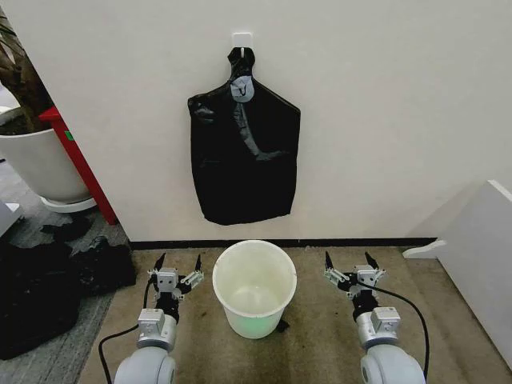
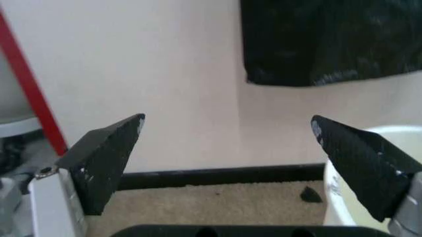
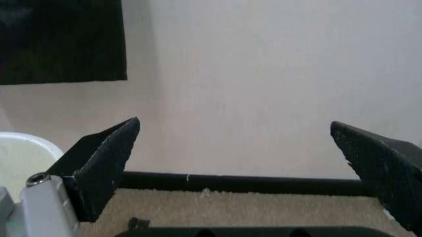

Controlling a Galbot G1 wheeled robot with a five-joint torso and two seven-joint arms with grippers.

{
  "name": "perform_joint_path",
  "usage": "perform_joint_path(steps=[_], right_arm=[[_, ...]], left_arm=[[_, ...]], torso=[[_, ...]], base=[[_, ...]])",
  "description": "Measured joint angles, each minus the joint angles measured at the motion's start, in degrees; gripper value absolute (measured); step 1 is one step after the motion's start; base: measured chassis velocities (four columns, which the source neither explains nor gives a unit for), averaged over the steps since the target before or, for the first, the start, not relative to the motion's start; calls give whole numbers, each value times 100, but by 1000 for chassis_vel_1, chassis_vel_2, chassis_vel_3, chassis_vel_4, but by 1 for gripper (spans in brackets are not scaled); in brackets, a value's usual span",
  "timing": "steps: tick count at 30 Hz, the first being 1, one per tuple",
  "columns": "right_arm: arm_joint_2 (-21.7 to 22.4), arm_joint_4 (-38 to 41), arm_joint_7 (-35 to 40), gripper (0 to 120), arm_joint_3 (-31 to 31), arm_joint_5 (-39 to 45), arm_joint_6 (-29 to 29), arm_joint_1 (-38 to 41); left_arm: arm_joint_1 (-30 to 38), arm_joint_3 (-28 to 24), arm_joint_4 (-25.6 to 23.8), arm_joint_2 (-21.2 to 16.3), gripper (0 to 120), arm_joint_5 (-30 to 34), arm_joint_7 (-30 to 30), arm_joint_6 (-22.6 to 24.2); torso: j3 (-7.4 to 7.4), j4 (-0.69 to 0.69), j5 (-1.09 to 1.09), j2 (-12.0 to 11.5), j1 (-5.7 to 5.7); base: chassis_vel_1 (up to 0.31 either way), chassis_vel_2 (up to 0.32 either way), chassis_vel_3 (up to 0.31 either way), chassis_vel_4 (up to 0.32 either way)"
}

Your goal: Place the garbage bag over the trash bin.

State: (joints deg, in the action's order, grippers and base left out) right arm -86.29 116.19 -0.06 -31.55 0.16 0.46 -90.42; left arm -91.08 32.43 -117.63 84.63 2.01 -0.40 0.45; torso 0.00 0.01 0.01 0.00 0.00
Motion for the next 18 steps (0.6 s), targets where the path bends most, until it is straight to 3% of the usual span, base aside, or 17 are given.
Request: perform_joint_path(steps=[3,14,18], right_arm=[[-59,239,-14,100,3,40,93,-239],[-557,2209,-176,100,-5,371,898,-2191],[-583,2279,-205,100,7,431,986,-2310]], left_arm=[[-153,69,-206,-93,100,140,-40,40],[-1258,546,-1710,-751,100,1155,-292,339],[-1508,655,-2052,-898,100,1384,-349,409]], torso=[[0,0,-1,0,0],[-2,-3,-4,0,-1],[-2,-2,-1,0,0]], base=[[0,0,0,0],[0,0,0,0],[0,0,0,0]])
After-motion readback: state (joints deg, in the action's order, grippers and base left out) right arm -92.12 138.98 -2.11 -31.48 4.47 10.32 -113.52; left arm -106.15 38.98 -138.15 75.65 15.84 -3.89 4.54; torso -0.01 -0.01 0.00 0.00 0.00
